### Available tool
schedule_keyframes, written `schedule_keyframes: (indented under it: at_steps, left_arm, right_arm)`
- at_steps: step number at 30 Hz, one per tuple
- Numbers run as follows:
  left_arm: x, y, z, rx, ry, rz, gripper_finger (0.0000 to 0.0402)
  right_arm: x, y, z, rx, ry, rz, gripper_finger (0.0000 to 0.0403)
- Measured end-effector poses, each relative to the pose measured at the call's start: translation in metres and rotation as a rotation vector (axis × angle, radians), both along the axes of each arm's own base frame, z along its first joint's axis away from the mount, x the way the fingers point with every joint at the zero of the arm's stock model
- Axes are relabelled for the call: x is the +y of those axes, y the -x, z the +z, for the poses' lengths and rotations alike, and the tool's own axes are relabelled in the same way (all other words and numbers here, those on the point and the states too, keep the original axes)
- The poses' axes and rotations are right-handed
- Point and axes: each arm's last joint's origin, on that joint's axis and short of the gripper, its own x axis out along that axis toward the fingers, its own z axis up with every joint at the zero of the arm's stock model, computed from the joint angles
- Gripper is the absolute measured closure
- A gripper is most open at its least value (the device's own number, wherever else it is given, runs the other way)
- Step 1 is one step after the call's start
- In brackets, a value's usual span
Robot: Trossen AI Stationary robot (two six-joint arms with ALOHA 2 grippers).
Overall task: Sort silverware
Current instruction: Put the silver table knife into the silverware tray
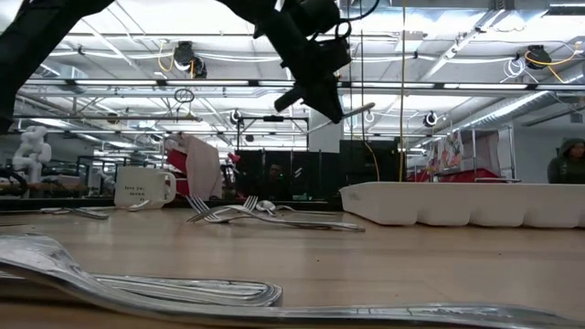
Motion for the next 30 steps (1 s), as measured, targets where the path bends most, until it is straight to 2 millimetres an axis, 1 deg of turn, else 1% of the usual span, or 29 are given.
schedule_keyframes:
  at_steps: [2,4,7,9,11,13,15,19,23,27,30]
  left_arm:
    - [-0.007,-0.006,-0.005,0.006,-0.023,-0.040,0.0376]
    - [-0.012,-0.013,-0.007,-0.027,-0.046,-0.067,0.0376]
    - [-0.016,-0.024,-0.017,-0.029,-0.064,-0.098,0.0376]
    - [-0.017,-0.033,-0.027,0.000,-0.071,-0.123,0.0376]
    - [-0.020,-0.045,-0.032,0.002,-0.095,-0.155,0.0376]
    - [-0.022,-0.056,-0.032,-0.019,-0.098,-0.171,0.0376]
    - [-0.023,-0.070,-0.025,-0.089,-0.090,-0.189,0.0376]
    - [-0.021,-0.087,-0.019,-0.161,-0.089,-0.208,0.0376]
    - [-0.023,-0.097,-0.024,-0.178,-0.101,-0.254,0.0376]
    - [-0.027,-0.101,-0.036,-0.126,-0.175,-0.343,0.0376]
    - [-0.030,-0.105,-0.047,-0.119,-0.174,-0.380,0.0376]
  right_arm:
    - [0.000,0.000,0.000,-0.004,-0.010,-0.004,0.0215]
    - [0.000,0.000,0.000,-0.007,-0.020,-0.010,0.0215]
    - [0.000,0.000,0.000,-0.011,-0.033,-0.012,0.0215]
    - [0.000,0.000,0.000,-0.013,-0.037,-0.011,0.0215]
    - [0.000,0.000,0.000,-0.013,-0.038,-0.014,0.0215]
    - [0.000,0.000,0.000,-0.013,-0.040,-0.014,0.0215]
    - [0.000,0.000,0.000,-0.014,-0.040,-0.014,0.0215]
    - [0.000,0.000,0.000,-0.012,-0.038,-0.013,0.0215]
    - [0.000,0.000,0.000,-0.009,-0.030,-0.009,0.0215]
    - [0.000,0.000,0.000,-0.009,-0.028,-0.008,0.0215]
    - [0.000,0.000,0.000,-0.007,-0.022,-0.005,0.0215]
